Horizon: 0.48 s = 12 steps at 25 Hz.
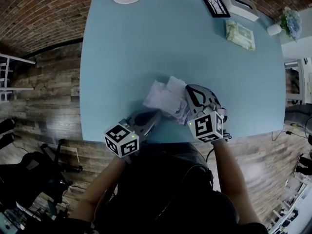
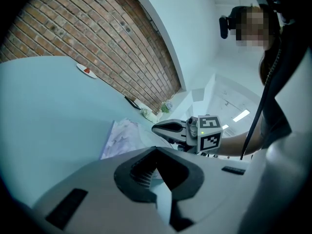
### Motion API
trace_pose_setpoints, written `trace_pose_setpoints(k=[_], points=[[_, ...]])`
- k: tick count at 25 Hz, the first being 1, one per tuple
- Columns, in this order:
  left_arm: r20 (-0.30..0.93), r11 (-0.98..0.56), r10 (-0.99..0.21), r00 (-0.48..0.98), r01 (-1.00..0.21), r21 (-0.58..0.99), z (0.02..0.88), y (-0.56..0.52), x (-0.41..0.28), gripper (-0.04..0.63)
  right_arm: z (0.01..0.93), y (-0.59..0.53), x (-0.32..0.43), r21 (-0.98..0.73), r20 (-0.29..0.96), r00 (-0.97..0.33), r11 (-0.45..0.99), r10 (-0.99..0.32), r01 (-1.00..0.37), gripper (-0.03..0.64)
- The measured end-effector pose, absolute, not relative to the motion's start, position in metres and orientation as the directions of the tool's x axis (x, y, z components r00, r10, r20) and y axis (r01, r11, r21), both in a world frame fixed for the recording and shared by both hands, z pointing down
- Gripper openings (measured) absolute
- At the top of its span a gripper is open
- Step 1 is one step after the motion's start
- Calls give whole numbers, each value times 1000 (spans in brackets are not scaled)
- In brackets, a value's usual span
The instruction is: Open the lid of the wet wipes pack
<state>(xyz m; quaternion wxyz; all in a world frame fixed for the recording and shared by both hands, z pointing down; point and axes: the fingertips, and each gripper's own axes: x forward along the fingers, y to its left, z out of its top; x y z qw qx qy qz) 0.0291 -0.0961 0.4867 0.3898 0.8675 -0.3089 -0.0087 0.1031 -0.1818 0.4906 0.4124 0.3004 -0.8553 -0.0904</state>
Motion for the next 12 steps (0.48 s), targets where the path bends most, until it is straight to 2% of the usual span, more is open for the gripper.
trace_pose_setpoints(k=[12], points=[[224, -507, -536, 814, -523, 686, 484, -97, 23, 11, 474, -185, 107, 384, 605, -483, 764, -632, -518, 20]])
